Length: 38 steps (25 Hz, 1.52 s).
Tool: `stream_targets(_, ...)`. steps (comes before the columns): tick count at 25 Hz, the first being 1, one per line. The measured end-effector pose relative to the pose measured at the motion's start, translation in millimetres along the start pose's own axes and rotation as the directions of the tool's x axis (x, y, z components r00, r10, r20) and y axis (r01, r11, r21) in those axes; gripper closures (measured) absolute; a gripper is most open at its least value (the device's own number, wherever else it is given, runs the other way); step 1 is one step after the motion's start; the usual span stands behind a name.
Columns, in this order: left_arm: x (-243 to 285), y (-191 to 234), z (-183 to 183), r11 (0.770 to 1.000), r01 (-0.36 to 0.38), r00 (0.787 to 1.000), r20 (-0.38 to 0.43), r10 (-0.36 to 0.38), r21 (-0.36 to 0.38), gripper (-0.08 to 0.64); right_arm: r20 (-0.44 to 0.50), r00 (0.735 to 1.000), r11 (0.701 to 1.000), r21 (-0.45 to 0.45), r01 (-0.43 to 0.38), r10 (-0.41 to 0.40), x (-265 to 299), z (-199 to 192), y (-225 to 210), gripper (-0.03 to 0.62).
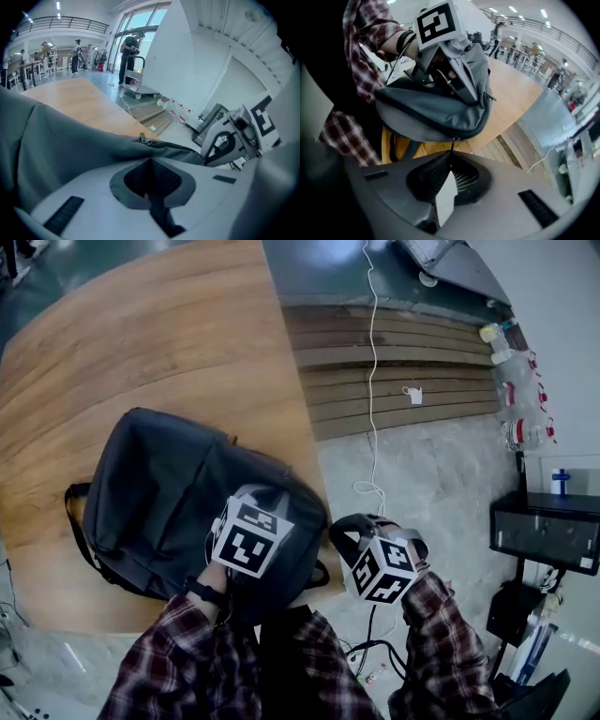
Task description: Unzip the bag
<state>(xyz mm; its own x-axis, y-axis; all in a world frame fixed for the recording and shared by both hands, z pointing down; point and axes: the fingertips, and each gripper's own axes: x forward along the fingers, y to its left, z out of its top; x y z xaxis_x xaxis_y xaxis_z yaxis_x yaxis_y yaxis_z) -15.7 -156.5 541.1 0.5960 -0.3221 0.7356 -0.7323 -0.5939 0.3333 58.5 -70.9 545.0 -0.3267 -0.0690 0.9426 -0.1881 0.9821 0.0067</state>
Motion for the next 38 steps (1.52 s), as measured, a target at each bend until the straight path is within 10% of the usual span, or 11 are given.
stream_targets(14, 3, 22, 24, 0.993, -0.077, 0.995, 0.054, 0.082, -0.090, 0.552, 0.137, 0.947, 0.898, 0.380, 0.222, -0.292, -24, 13, -40, 0.583)
stream_targets(20, -18, 41, 31, 0.988, -0.097, 0.989, 0.103, 0.109, -0.119, 0.552, 0.161, 0.936, 0.922, 0.290, 0.258, -0.313, -31, 42, -83, 0.583)
stream_targets(26, -31, 18, 77, 0.995, 0.061, 0.970, 0.232, -0.077, 0.073, 0.552, 0.158, 0.941, 0.951, 0.123, 0.283, -0.301, -12, 71, -122, 0.583)
stream_targets(32, -6, 13, 78, 0.963, 0.225, 0.963, 0.120, -0.243, 0.150, 0.552, 0.102, 0.945, 0.951, 0.042, 0.307, -0.310, -3, 75, -113, 0.583)
stream_targets(38, 23, 15, 58, 0.965, 0.202, 0.979, -0.005, -0.204, 0.169, 0.552, 0.030, 0.964, 0.961, 0.084, 0.263, -0.266, -1, 54, -90, 0.583)
